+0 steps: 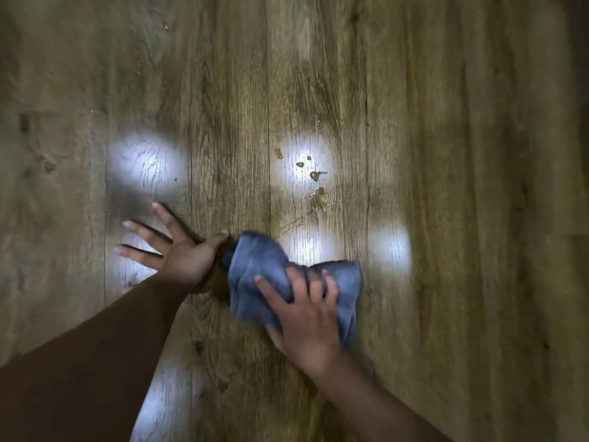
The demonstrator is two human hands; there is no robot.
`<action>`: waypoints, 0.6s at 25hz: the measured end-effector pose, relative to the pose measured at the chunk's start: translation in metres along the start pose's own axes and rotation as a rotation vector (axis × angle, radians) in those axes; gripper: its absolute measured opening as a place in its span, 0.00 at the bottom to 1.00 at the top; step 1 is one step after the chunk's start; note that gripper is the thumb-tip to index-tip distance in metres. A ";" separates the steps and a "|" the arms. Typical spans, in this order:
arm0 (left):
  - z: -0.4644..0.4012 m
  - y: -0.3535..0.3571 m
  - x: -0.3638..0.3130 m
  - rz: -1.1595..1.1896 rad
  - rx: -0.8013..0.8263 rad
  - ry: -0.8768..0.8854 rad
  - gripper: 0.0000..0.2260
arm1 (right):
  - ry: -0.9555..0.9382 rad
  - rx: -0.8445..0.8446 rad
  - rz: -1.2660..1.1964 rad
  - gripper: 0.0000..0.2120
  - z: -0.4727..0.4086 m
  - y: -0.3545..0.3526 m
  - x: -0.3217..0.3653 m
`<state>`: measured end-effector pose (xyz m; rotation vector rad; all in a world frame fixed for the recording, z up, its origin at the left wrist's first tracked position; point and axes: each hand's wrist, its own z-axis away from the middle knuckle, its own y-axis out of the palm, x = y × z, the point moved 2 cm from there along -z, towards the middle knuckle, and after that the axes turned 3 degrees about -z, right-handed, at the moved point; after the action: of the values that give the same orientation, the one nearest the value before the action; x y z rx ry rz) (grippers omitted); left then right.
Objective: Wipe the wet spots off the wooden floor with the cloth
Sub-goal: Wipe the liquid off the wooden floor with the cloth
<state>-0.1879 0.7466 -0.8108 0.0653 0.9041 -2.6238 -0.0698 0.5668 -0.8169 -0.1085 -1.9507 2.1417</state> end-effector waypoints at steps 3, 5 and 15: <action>0.000 -0.002 -0.002 -0.007 -0.016 0.008 0.54 | -0.245 0.031 0.009 0.40 -0.014 -0.004 -0.031; -0.001 -0.001 0.000 -0.011 0.000 0.029 0.54 | -0.255 0.009 0.026 0.38 -0.041 -0.013 -0.073; -0.011 0.000 0.010 0.043 0.011 0.082 0.53 | 0.807 -0.198 -0.033 0.31 -0.153 -0.028 -0.167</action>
<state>-0.1978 0.7502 -0.8204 0.1949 0.9052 -2.6027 0.1282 0.6798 -0.8233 -0.8224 -1.6199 1.5065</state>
